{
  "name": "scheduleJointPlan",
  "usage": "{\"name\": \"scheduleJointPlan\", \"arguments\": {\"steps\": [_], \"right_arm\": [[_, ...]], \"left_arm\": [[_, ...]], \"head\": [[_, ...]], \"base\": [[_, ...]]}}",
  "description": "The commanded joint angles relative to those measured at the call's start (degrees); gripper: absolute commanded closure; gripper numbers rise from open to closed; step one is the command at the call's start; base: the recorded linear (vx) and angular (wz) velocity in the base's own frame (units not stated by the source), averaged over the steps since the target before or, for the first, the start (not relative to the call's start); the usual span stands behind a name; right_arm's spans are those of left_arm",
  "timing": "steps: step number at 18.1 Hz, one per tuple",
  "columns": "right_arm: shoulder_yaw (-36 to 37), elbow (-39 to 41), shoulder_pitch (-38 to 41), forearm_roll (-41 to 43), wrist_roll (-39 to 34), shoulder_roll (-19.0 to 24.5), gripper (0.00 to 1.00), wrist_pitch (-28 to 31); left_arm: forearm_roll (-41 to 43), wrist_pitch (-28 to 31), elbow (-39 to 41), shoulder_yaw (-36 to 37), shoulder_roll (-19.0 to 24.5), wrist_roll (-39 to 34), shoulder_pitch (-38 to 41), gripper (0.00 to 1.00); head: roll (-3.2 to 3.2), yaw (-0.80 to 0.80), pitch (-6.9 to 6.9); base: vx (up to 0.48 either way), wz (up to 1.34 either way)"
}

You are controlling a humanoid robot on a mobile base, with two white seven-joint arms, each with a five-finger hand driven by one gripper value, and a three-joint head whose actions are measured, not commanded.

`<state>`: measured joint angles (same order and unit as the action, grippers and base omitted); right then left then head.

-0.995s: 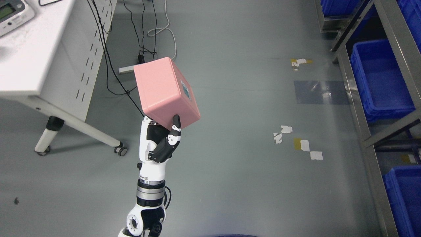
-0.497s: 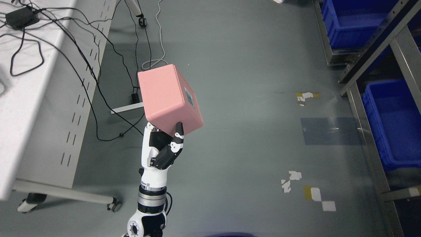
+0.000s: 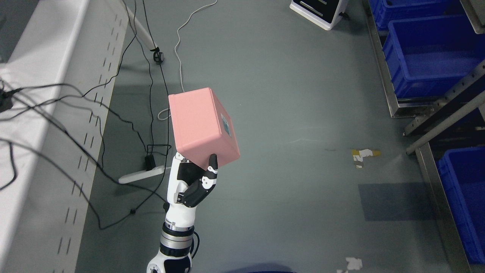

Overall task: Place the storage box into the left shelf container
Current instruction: 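Hold the pink box aloft in the left hand while turning toward the shelf rack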

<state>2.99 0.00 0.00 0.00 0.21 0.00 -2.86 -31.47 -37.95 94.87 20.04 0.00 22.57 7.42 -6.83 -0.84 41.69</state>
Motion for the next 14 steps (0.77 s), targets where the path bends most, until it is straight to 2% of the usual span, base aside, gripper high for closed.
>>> {"name": "scheduleJointPlan", "arguments": {"steps": [1, 5, 9, 14], "right_arm": [[0.0, 1.0, -0.26, 1.23, -0.04, -1.0, 0.0, 0.05], [0.0, 1.0, -0.26, 1.23, -0.04, -1.0, 0.0, 0.05], [0.0, 1.0, -0.26, 1.23, -0.04, -1.0, 0.0, -0.03], [0.0, 1.0, -0.26, 1.23, -0.12, -1.0, 0.0, 0.05]], "left_arm": [[0.18, -0.02, -0.21, 1.58, 1.23, 5.71, 1.8, 0.95], [0.36, 0.06, -0.56, 1.94, 1.49, 6.88, 3.03, 0.95], [2.9, 0.06, -2.32, 3.25, 1.93, 7.4, 4.35, 0.95], [3.17, 0.06, -3.46, 5.45, 1.93, 8.28, 4.44, 0.95]], "head": [[0.0, 0.0, 0.0], [0.0, 0.0, 0.0], [0.0, 0.0, 0.0], [0.0, 0.0, 0.0]], "base": [[0.618, -0.22], [0.586, -0.35], [0.464, -0.88], [0.333, -1.13]]}}
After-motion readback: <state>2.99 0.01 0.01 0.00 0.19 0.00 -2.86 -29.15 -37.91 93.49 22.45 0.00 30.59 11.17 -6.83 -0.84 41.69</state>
